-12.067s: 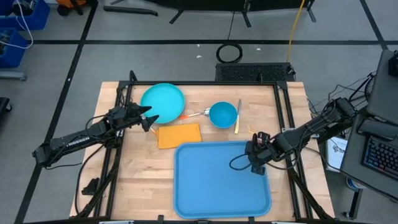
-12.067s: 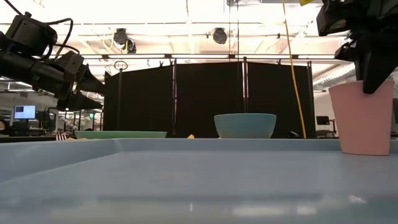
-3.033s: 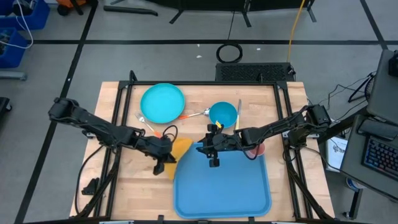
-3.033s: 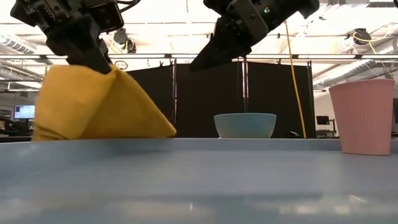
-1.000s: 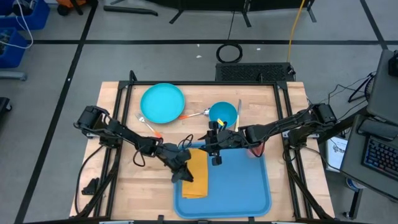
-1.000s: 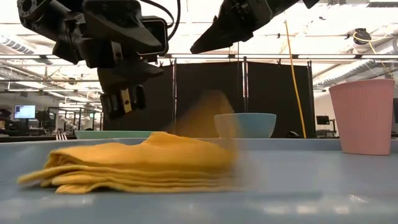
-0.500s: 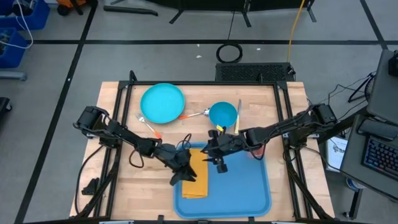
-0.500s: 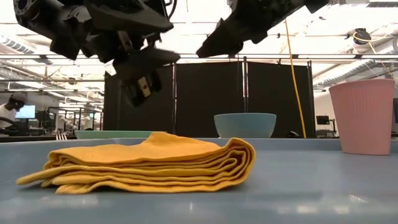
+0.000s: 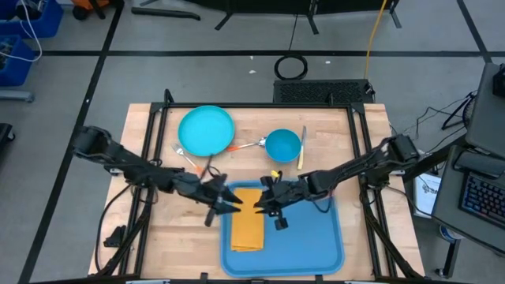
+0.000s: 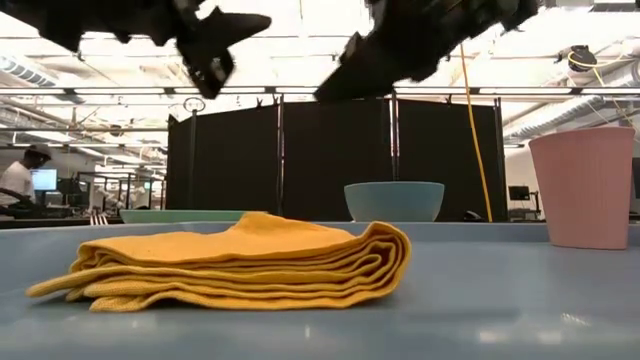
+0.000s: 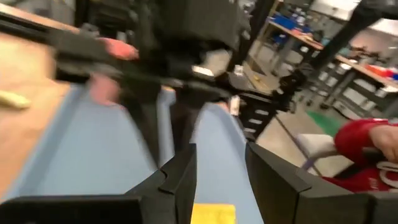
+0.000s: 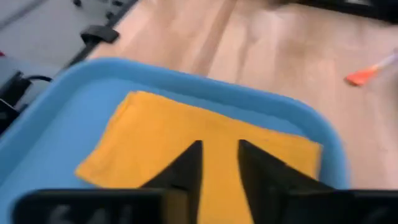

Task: Set up tray
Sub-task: Put the orange napkin on the left of the blue serving tray

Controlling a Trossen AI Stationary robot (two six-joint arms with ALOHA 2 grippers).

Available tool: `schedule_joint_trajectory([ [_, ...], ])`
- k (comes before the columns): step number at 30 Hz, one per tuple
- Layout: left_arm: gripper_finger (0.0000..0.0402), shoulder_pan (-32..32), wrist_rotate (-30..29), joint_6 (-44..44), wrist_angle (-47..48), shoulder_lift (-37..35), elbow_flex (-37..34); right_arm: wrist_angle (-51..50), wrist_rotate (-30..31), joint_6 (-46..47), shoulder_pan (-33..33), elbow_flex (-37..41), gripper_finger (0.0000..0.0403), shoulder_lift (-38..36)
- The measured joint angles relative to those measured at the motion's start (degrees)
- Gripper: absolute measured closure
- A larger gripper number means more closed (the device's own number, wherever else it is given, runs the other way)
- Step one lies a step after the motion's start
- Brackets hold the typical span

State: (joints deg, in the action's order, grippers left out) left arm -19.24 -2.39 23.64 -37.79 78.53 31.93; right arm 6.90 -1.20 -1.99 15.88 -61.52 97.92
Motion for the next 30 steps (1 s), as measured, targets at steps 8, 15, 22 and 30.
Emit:
schedule_joint_trajectory([
  [8, 0.0258, 0.0, -6.3, -0.6, 1.3, -13.1, -9.1, 5.3, -2.5, 6.0, -1.8, -0.1, 0.0401, 3.6],
  [15, 0.0258, 0.0, -11.7, -1.1, 0.6, -16.9, -13.3, 1.2, -3.4, 7.6, -2.3, -2.9, 0.0402, 9.9],
  [22, 0.0258, 0.0, -12.3, -2.0, 0.3, -16.7, -13.5, -7.1, 2.8, 5.7, -2.3, -8.8, 0.0403, 15.0],
  [30, 0.0259, -0.1, -13.1, -2.1, 1.4, -16.6, -13.5, -8.5, 7.0, 4.4, -1.8, -9.7, 0.0403, 15.3],
])
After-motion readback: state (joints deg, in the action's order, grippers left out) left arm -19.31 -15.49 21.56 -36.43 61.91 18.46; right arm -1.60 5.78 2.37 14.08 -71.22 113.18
